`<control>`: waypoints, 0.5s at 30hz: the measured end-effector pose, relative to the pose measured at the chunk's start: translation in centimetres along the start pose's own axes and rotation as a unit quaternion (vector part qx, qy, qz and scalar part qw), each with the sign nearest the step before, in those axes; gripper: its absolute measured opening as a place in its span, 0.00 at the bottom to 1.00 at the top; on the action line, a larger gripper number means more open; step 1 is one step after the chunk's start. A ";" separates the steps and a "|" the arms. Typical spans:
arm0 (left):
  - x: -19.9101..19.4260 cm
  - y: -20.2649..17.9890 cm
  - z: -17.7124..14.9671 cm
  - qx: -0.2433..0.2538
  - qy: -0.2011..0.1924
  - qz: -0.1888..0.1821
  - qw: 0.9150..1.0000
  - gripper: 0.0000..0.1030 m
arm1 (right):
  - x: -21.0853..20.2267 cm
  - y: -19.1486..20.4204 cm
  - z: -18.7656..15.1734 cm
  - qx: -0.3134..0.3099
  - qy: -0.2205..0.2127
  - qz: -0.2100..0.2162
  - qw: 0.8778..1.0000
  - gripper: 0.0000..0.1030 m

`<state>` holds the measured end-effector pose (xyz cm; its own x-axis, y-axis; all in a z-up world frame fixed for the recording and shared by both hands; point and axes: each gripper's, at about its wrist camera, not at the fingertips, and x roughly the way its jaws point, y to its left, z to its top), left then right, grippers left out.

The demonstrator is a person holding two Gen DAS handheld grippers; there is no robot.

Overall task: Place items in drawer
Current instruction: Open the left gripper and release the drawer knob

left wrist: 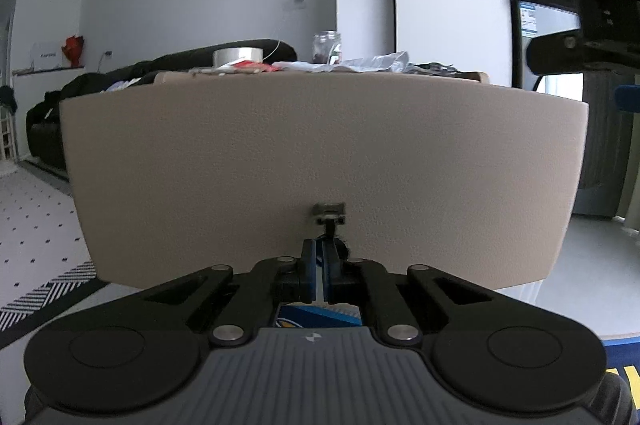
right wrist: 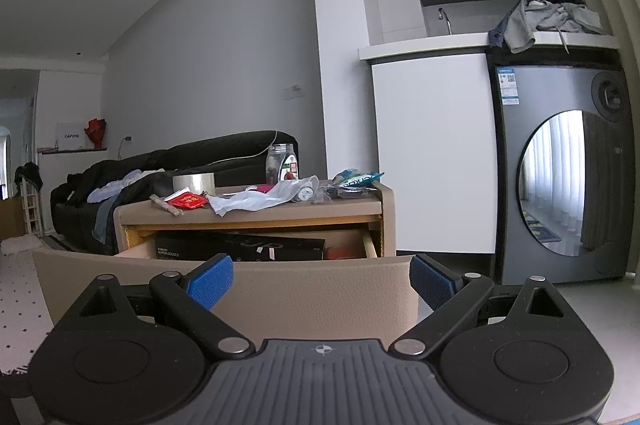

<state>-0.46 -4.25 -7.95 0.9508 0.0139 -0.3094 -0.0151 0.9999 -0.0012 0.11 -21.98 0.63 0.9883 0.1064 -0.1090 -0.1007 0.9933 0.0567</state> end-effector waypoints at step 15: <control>-2.0 0.6 2.1 0.000 -0.025 -0.007 1.000 0.10 | 0.3 0.3 -0.2 0.004 0.005 0.004 1.000 0.94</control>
<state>-1.73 -3.70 -5.35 0.9654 0.0003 -0.2607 -0.0018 1.0000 -0.0056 0.32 -21.68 0.46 0.9862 0.1158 -0.1184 -0.1086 0.9919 0.0653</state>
